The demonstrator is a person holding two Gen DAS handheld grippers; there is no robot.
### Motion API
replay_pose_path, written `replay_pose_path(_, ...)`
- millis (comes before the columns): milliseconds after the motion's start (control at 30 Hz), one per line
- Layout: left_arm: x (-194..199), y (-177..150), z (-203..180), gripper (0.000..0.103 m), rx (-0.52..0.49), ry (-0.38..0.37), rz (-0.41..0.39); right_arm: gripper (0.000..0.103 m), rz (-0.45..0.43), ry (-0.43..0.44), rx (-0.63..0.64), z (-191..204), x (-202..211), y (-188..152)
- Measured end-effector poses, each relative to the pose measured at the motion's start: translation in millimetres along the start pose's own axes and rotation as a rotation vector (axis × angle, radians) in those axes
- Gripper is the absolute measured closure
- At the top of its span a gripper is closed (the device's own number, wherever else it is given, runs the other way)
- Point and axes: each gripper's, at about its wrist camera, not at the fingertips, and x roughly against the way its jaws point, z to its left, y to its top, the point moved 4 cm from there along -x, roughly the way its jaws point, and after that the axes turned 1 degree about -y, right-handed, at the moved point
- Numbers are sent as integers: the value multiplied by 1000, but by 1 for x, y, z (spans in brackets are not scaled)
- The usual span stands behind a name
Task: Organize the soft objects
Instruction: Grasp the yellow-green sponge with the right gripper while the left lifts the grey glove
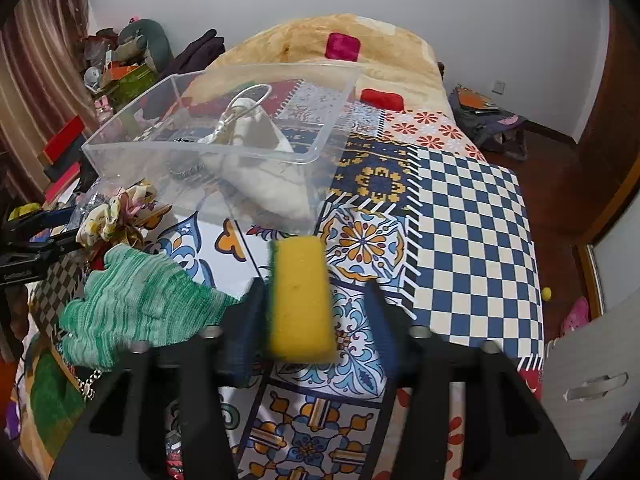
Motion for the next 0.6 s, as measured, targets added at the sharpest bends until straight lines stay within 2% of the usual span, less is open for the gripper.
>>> replay_pose_path(100,1,-1,-4,52,-3,-19,0,76,-8,5,13,3,2,0)
replay_pose_path(133,1,-1,-5,59,-7,-27,2,76,-13,2,17,3,2,0)
replay_pose_path(267,5,-2,-9,71,-30,-17,-11,77,-49,-9,31,6,8,3)
replay_pose_path(600,37,5,-7,73,-29,-13,-84,77,-141,6,53,17,36,18)
